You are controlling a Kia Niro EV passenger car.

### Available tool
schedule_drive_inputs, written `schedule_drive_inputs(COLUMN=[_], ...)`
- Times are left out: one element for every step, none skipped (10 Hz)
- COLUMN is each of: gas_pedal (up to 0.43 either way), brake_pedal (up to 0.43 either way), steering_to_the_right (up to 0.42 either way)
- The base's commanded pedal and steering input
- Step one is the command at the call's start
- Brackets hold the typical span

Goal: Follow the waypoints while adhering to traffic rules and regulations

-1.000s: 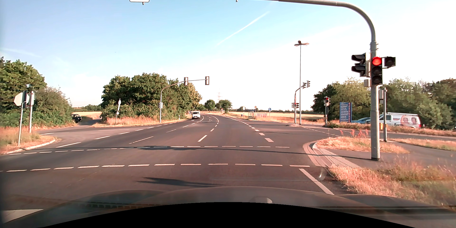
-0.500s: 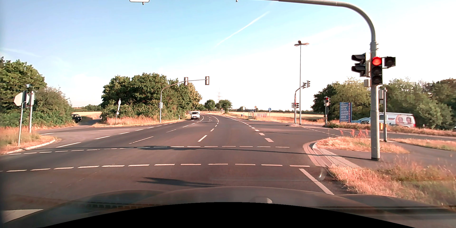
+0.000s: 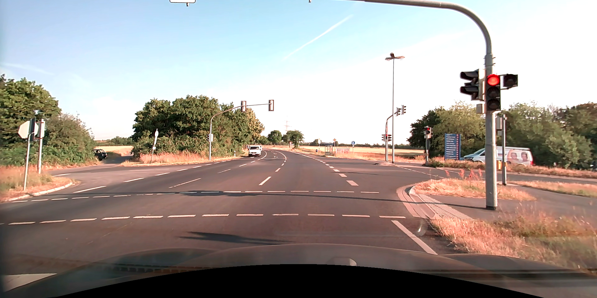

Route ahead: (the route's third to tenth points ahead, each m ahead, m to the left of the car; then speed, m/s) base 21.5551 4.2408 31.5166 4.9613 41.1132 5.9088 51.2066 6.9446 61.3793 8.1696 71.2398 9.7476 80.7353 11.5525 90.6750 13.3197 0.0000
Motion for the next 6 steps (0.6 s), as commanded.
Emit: schedule_drive_inputs(gas_pedal=[0.000,0.000,0.000,0.000,0.000,0.000], brake_pedal=[0.268,0.268,0.268,0.268,0.268,0.268], steering_to_the_right=[-0.006,-0.006,-0.006,-0.006,-0.006,-0.006])
